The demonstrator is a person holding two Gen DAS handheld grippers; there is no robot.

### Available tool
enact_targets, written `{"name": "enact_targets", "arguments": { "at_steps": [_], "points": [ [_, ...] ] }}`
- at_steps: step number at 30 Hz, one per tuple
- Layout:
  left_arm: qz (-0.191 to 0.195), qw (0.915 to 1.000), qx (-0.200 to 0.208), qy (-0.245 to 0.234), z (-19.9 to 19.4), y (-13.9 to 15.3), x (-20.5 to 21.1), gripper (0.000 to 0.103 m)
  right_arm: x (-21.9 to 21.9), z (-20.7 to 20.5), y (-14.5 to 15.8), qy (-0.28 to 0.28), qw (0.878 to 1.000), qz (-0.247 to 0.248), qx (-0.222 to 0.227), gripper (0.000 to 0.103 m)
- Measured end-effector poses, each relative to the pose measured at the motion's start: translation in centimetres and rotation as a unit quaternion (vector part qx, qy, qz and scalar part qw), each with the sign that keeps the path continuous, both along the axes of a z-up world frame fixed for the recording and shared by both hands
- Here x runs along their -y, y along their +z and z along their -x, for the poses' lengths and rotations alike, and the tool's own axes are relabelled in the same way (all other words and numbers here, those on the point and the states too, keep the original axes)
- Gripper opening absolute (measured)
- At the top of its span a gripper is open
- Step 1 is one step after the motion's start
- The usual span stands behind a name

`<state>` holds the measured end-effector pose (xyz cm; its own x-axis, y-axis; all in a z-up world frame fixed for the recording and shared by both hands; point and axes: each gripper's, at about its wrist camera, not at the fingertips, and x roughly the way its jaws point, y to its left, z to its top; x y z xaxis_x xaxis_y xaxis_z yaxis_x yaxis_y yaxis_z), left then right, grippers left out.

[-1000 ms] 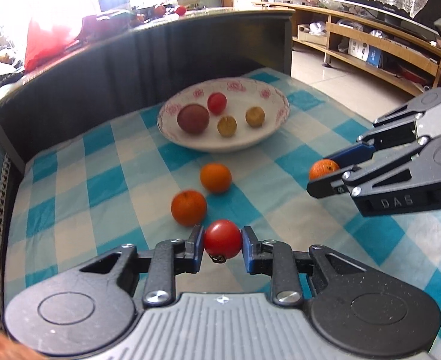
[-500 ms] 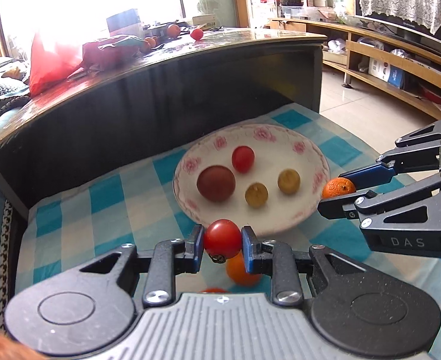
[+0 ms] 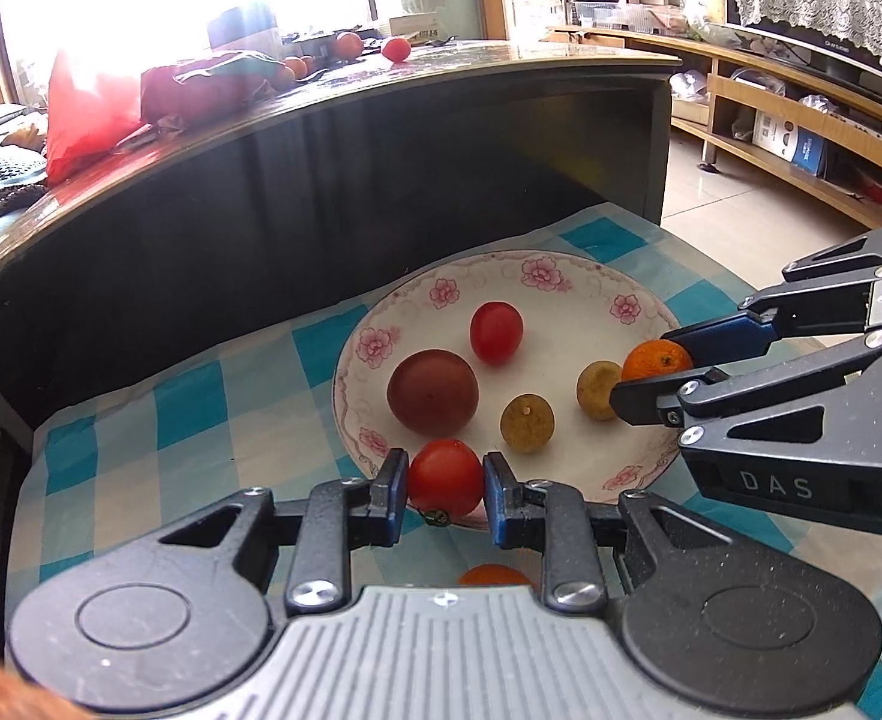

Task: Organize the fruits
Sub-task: 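Carry the tomato and orange into the bowl and open both tools, then move the left tool onto another orange while the right tool reaches toward the remaining oranges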

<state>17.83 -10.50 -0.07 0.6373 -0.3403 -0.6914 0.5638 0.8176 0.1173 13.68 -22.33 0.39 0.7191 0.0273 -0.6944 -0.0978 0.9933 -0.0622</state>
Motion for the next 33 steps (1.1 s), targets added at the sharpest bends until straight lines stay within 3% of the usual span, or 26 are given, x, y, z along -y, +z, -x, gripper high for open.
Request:
{"name": "enact_targets", "arguments": {
  "at_steps": [33],
  "points": [
    [0.015,0.9995,-0.01,0.024,-1.1,-0.4,0.1,0.042,0.4,-1.3,-0.6,-0.013,1.0,-0.008,0.0,0.028]
  ]
}}
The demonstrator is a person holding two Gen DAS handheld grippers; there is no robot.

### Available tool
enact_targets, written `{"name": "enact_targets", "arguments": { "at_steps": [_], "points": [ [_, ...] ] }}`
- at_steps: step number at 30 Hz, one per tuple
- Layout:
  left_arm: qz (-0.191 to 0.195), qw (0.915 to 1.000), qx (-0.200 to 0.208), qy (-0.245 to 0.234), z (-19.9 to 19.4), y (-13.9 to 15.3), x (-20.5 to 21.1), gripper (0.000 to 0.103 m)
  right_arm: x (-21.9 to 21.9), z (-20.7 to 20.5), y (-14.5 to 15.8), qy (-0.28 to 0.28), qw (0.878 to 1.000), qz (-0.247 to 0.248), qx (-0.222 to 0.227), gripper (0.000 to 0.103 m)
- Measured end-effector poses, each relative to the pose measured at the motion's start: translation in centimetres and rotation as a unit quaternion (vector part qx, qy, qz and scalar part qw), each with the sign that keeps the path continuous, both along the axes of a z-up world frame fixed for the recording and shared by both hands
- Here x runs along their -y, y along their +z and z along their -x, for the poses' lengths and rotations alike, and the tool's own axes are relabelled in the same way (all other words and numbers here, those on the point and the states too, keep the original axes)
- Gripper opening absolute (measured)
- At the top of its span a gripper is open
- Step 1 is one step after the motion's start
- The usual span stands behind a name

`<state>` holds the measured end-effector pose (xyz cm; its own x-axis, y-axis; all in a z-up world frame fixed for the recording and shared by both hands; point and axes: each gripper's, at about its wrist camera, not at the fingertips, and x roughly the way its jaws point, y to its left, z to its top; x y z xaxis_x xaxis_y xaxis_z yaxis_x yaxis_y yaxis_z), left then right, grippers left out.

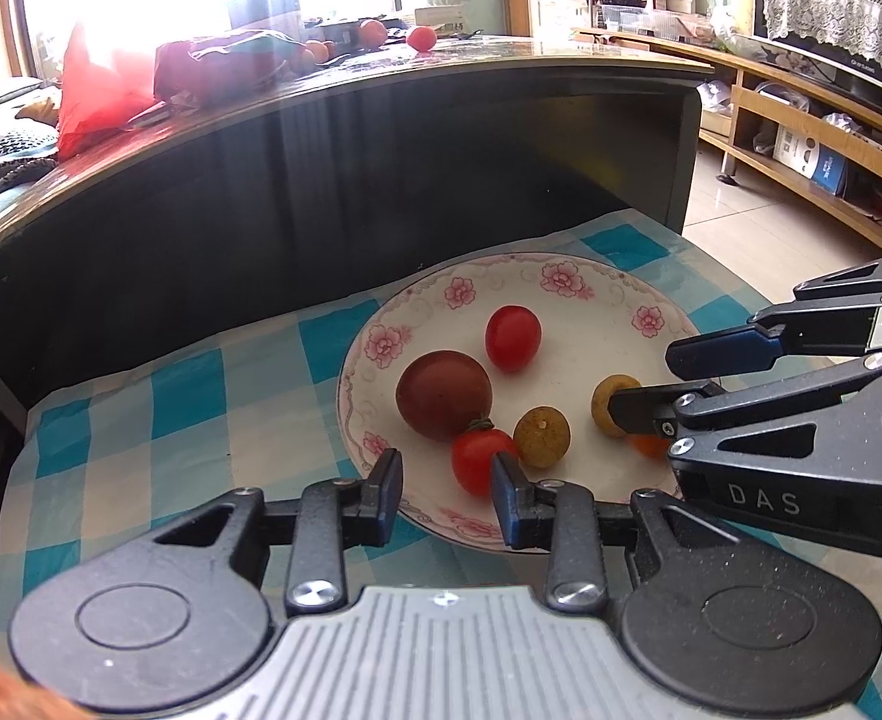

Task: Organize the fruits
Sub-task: 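Move the left tool onto another orange while the right tool reaches toward the remaining oranges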

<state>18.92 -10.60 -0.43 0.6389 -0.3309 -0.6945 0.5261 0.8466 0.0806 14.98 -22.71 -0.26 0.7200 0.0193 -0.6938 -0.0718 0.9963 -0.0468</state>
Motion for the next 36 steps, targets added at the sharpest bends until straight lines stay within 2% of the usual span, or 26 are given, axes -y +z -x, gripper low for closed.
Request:
{"name": "enact_targets", "arguments": {
  "at_steps": [29,36],
  "points": [
    [0.032,0.9991,0.019,0.022,0.5,2.8,-1.9,0.043,0.3,0.9,1.6,-0.018,0.999,0.001,0.029,0.03],
    [0.036,0.9992,0.008,0.018,1.9,3.1,-4.2,0.043,-0.6,2.3,1.8,0.008,1.0,-0.003,0.025,0.03]
  ]
}}
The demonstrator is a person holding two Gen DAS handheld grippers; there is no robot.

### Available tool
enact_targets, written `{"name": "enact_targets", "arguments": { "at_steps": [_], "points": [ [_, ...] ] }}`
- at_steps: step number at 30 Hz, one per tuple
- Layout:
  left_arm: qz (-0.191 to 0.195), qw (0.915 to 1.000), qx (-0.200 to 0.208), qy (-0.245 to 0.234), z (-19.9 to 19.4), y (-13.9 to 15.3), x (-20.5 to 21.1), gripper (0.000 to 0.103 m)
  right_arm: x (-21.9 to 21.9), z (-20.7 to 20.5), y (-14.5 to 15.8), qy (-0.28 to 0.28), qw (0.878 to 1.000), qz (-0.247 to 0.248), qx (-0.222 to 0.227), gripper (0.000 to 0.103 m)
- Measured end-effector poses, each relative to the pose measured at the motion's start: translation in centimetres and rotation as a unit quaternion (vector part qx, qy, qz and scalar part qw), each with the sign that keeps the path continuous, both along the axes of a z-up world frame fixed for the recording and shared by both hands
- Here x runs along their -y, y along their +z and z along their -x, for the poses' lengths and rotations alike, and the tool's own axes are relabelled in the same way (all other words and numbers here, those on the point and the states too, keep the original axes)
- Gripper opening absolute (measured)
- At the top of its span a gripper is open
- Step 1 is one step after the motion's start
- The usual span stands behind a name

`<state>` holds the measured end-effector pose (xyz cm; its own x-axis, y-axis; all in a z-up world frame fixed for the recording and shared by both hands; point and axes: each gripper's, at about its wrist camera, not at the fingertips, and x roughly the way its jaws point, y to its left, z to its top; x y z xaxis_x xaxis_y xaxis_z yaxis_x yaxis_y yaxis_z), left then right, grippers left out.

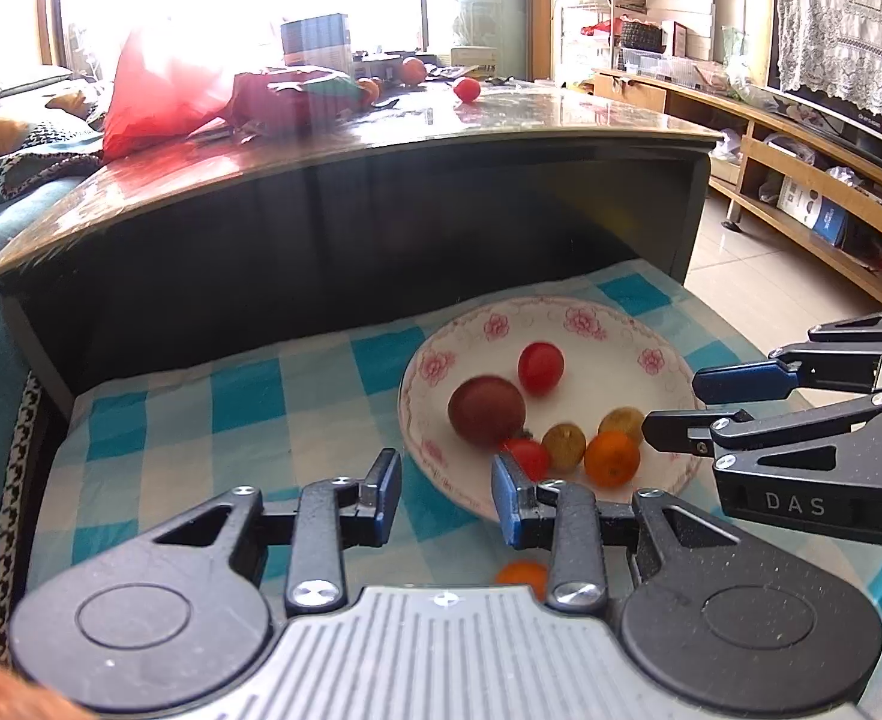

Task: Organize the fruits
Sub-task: 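Move the left tool onto another orange while the right tool reaches toward the remaining oranges, then grasp an orange with the left tool while the right tool grasps another orange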

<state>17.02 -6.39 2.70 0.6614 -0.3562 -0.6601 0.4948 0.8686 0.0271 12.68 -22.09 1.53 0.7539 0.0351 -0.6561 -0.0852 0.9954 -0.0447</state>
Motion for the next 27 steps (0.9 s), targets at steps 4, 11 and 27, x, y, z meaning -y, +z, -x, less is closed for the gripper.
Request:
{"name": "enact_targets", "arguments": {
  "at_steps": [4,11,27],
  "points": [
    [-0.012,0.9996,-0.016,-0.019,1.3,-0.6,-1.5,0.043,-1.0,1.3,-0.3,0.027,1.0,-0.004,-0.011,0.03],
    [-0.029,0.9948,-0.048,-0.085,3.5,-2.7,-2.8,0.043,-2.0,3.7,-0.5,0.056,0.998,-0.022,-0.034,0.031],
    [-0.054,0.9945,-0.049,-0.076,2.6,-5.7,-1.5,0.044,-2.8,2.8,-1.7,0.065,0.995,-0.045,-0.055,0.034]
  ]
}}
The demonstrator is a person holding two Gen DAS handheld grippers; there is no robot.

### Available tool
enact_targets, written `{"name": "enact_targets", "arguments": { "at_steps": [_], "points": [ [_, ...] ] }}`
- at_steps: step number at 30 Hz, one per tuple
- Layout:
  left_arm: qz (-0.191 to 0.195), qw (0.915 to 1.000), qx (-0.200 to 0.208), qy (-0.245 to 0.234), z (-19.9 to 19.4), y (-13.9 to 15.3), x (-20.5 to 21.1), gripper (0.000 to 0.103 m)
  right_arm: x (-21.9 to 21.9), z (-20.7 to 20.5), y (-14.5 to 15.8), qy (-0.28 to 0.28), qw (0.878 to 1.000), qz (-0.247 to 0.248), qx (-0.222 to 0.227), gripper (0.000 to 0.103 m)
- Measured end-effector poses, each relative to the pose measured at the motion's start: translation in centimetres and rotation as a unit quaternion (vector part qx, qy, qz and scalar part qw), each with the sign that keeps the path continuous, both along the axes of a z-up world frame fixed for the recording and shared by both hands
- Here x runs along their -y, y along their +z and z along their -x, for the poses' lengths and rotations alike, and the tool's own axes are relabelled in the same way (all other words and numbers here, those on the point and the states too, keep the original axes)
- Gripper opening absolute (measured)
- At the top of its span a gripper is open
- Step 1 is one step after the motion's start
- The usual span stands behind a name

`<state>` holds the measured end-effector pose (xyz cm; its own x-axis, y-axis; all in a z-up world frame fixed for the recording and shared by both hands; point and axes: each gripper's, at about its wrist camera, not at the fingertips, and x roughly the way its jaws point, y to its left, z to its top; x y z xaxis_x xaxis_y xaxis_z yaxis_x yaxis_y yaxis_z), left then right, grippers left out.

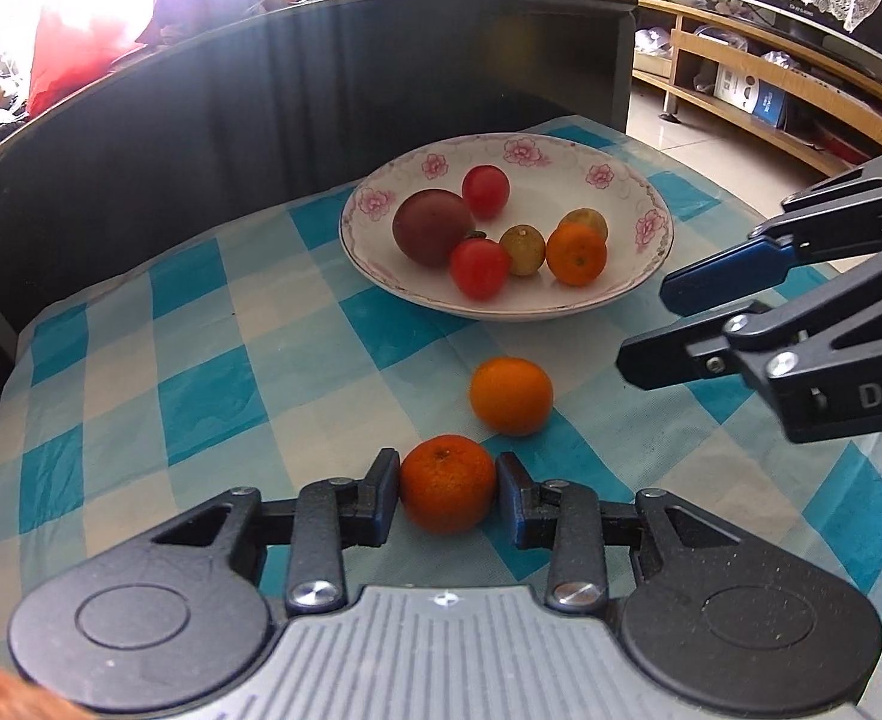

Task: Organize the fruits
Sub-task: 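Grasp an orange with the left tool while the right tool grasps another orange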

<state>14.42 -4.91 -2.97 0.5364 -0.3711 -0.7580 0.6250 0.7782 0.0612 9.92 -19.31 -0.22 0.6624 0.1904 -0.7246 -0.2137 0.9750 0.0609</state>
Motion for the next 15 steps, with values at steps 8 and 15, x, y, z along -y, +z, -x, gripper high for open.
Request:
{"name": "enact_targets", "arguments": {
  "at_steps": [8,15],
  "points": [
    [0.005,0.9999,-0.005,0.011,0.6,0.5,-2.3,0.044,-1.6,-1.6,-1.5,0.007,1.0,-0.018,-0.023,0.034],
    [0.016,0.9997,-0.017,0.011,0.9,0.4,-3.2,0.044,-3.3,-3.4,-2.7,0.011,0.999,-0.02,-0.031,0.035]
  ]
}}
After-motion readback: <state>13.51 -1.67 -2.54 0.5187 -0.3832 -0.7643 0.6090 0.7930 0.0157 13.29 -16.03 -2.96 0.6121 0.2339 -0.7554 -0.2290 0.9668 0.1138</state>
